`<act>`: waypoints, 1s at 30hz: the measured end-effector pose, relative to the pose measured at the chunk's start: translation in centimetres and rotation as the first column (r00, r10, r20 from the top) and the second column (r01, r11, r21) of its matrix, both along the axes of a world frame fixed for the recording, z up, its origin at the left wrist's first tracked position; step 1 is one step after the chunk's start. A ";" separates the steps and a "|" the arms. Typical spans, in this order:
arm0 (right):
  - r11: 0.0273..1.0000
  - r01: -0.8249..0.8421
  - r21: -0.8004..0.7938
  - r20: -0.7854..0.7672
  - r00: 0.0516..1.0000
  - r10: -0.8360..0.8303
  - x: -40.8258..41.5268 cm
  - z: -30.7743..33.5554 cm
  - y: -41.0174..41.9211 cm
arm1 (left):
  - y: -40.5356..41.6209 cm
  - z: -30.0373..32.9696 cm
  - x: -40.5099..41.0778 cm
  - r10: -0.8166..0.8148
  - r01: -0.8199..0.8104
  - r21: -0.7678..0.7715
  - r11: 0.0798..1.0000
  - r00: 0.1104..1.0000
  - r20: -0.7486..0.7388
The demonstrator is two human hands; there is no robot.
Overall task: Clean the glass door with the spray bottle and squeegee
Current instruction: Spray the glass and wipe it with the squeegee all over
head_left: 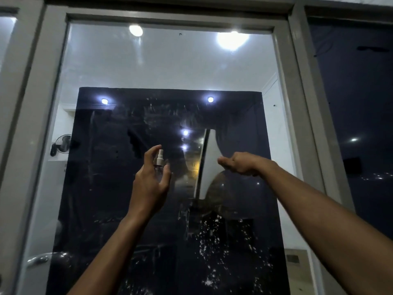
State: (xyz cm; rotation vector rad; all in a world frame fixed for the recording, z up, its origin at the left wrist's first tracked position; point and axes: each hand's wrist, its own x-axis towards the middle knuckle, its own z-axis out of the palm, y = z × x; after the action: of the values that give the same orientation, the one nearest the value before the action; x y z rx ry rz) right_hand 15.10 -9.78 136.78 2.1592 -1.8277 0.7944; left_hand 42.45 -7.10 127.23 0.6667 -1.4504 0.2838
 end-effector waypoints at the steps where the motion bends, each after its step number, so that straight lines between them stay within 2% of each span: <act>1: 1.000 0.016 0.011 0.015 1.000 -0.016 -1.6 0.0 0.2 | -0.1 0.0 -0.4 -0.001 0.001 0.002 1.000 1.000 -0.004; 7: 0.981 0.183 0.068 0.067 0.980 -0.187 -9.5 0.3 1.0 | -0.7 -0.2 -2.9 -0.022 0.022 0.005 1.000 1.000 -0.001; 13: 0.962 0.274 -0.012 0.053 0.961 -0.273 -15.3 -1.2 1.7 | -0.5 -0.8 -4.1 -0.009 0.009 0.012 1.000 1.000 0.013; 15: 0.963 0.258 -0.078 0.041 0.966 -0.256 -16.1 -1.6 1.9 | -0.4 -0.6 -4.4 -0.010 0.009 0.017 1.000 1.000 0.010; 17: 0.969 0.204 -0.140 0.095 0.977 -0.192 -15.8 -1.9 2.3 | -0.1 -0.3 -4.9 -0.027 0.027 0.019 0.999 1.000 0.003; 21: 0.977 0.047 -0.208 0.370 0.928 0.034 -12.0 -2.7 3.1 | 0.4 -0.3 -5.1 -0.047 0.047 0.027 0.999 0.999 0.003; 23: 0.966 -0.054 -0.251 0.469 0.866 0.170 -8.6 -2.8 3.2 | 0.5 -0.4 -4.8 -0.040 0.040 0.019 0.999 0.999 0.009; 24: 0.955 -0.129 -0.266 0.545 0.797 0.259 -6.7 -2.6 3.1 | 0.6 -0.4 -4.5 -0.030 0.030 0.010 0.999 0.999 0.012; 26: 0.916 -0.273 -0.294 0.720 0.566 0.400 -2.7 -2.1 2.7 | 0.6 -0.3 -3.9 -0.007 0.007 -0.001 1.000 1.000 0.019; 28: 0.890 -0.309 -0.334 0.809 0.391 0.439 1.1 -1.4 2.1 | 0.7 0.0 -3.2 0.002 -0.002 0.000 1.000 0.999 0.037; 30: 0.895 -0.281 -0.346 0.851 0.306 0.426 4.0 -0.8 1.5 | 0.8 0.2 -2.4 0.005 -0.005 -0.002 1.000 0.999 0.050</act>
State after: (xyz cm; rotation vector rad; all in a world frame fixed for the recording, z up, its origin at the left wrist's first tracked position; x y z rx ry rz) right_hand 19.10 -8.29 135.94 2.1815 -1.4357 2.5962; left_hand 40.07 -6.33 127.47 0.6657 -1.4961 0.3080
